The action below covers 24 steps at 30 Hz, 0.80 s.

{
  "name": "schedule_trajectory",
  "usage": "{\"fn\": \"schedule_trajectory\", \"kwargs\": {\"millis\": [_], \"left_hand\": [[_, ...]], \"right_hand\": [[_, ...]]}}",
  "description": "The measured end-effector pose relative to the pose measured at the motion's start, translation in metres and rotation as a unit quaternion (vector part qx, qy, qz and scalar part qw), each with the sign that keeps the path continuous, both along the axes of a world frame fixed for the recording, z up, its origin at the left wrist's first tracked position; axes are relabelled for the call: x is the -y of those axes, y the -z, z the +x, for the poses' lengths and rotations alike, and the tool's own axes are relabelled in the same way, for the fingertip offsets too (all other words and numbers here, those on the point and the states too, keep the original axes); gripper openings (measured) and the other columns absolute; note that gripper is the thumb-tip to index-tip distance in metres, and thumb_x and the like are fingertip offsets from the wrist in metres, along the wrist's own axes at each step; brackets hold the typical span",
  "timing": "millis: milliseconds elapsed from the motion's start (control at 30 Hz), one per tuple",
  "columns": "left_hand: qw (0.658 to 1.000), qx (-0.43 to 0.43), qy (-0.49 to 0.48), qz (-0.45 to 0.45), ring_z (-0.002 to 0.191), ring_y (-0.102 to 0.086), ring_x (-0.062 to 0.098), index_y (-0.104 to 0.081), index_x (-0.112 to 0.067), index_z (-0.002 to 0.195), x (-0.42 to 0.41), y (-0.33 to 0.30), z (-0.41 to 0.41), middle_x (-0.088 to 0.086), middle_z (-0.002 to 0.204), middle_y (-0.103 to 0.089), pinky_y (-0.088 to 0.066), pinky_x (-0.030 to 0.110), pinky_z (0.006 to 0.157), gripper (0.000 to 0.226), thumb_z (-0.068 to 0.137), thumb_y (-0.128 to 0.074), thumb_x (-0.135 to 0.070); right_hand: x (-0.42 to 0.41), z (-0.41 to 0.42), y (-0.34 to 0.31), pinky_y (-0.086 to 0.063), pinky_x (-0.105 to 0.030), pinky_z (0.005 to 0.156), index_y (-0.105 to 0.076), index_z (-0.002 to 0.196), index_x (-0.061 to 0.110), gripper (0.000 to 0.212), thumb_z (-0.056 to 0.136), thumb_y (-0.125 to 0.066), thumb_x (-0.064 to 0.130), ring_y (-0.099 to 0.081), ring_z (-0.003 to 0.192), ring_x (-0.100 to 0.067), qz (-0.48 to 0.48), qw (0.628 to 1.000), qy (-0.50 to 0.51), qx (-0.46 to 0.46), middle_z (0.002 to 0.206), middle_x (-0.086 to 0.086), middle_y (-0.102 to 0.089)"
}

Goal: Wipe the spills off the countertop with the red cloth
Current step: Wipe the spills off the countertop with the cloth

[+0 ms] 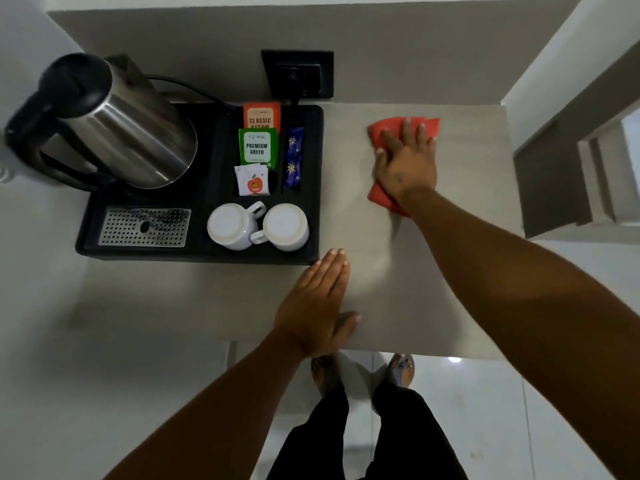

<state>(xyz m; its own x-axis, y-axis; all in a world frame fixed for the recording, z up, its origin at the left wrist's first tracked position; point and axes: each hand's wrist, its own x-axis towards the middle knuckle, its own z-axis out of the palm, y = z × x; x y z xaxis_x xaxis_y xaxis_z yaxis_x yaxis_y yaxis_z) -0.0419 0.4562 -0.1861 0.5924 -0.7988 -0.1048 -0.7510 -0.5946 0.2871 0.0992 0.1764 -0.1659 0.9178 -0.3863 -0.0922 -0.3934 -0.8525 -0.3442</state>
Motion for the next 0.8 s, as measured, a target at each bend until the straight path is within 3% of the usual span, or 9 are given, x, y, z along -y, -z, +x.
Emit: {"fn": "schedule_trajectory", "kwargs": {"millis": [233,300,400,500,600,700,800], "left_hand": [[1.000,-0.004,-0.013,0.004,0.159,-0.003,0.027,-0.014,0.000,0.160,0.008,-0.014,0.002,0.019,0.170,-0.011,-0.009,0.043,0.129,0.087,0.099,-0.035,-0.059],[0.997,0.050,0.056,-0.031,0.159,-0.004,0.028,-0.014,0.000,0.160,0.043,-0.045,-0.011,0.020,0.170,-0.011,-0.012,0.045,0.128,0.087,0.099,-0.037,-0.058],[0.998,0.051,0.037,0.001,0.159,-0.001,0.028,-0.011,0.000,0.160,0.050,-0.041,0.005,0.018,0.171,-0.008,-0.013,0.046,0.128,0.088,0.099,-0.034,-0.059],[0.997,0.053,0.060,0.013,0.159,0.004,0.027,-0.006,-0.002,0.161,0.082,-0.043,0.008,0.017,0.171,-0.002,-0.010,0.046,0.128,0.088,0.101,-0.031,-0.060],[0.999,0.019,0.027,0.035,0.158,0.012,0.027,0.000,-0.002,0.161,0.086,-0.039,0.009,0.016,0.171,0.007,-0.001,0.044,0.129,0.087,0.103,-0.031,-0.059],[0.999,0.003,-0.003,0.048,0.157,0.014,0.028,0.002,-0.001,0.160,0.093,-0.035,-0.004,0.017,0.171,0.008,0.011,0.041,0.127,0.084,0.104,-0.027,-0.057],[1.000,0.003,0.001,0.026,0.158,0.010,0.029,0.000,-0.001,0.160,0.123,-0.043,-0.008,0.018,0.171,0.004,0.008,0.044,0.128,0.086,0.100,-0.020,-0.059]], "right_hand": [[-0.073,-0.138,-0.003,-0.007,-0.054,0.121,-0.033,0.151,0.023,0.051,0.103,-0.037,0.040,-0.005,0.151,-0.035,0.040,0.991,-0.119,0.053,0.163,-0.011,-0.018],[-0.045,-0.226,-0.036,-0.007,-0.057,0.121,-0.030,0.152,0.027,0.053,0.102,-0.035,0.044,-0.002,0.151,-0.033,-0.039,0.995,-0.056,0.078,0.165,-0.010,-0.014],[-0.017,-0.269,-0.026,-0.009,-0.064,0.117,-0.041,0.146,0.034,0.049,0.099,-0.038,0.046,-0.011,0.149,-0.042,-0.024,0.998,0.021,0.052,0.162,-0.014,-0.020],[0.051,-0.294,-0.027,-0.020,-0.063,0.116,-0.045,0.143,0.032,0.043,0.101,-0.037,0.041,-0.014,0.147,-0.044,0.017,0.990,0.131,0.048,0.162,-0.015,-0.021],[0.078,-0.280,-0.024,-0.030,-0.060,0.114,-0.042,0.144,0.033,0.041,0.103,-0.037,0.037,-0.010,0.150,-0.035,0.053,0.987,0.145,0.050,0.164,-0.007,-0.016],[0.079,-0.268,-0.023,-0.035,-0.055,0.112,-0.044,0.143,0.032,0.039,0.104,-0.037,0.033,-0.017,0.149,-0.032,0.072,0.983,0.150,0.076,0.164,-0.006,-0.018],[0.092,-0.254,-0.036,-0.037,-0.051,0.111,-0.046,0.140,0.032,0.038,0.104,-0.038,0.032,-0.024,0.146,-0.033,0.064,0.980,0.151,0.112,0.162,-0.007,-0.022]]}}
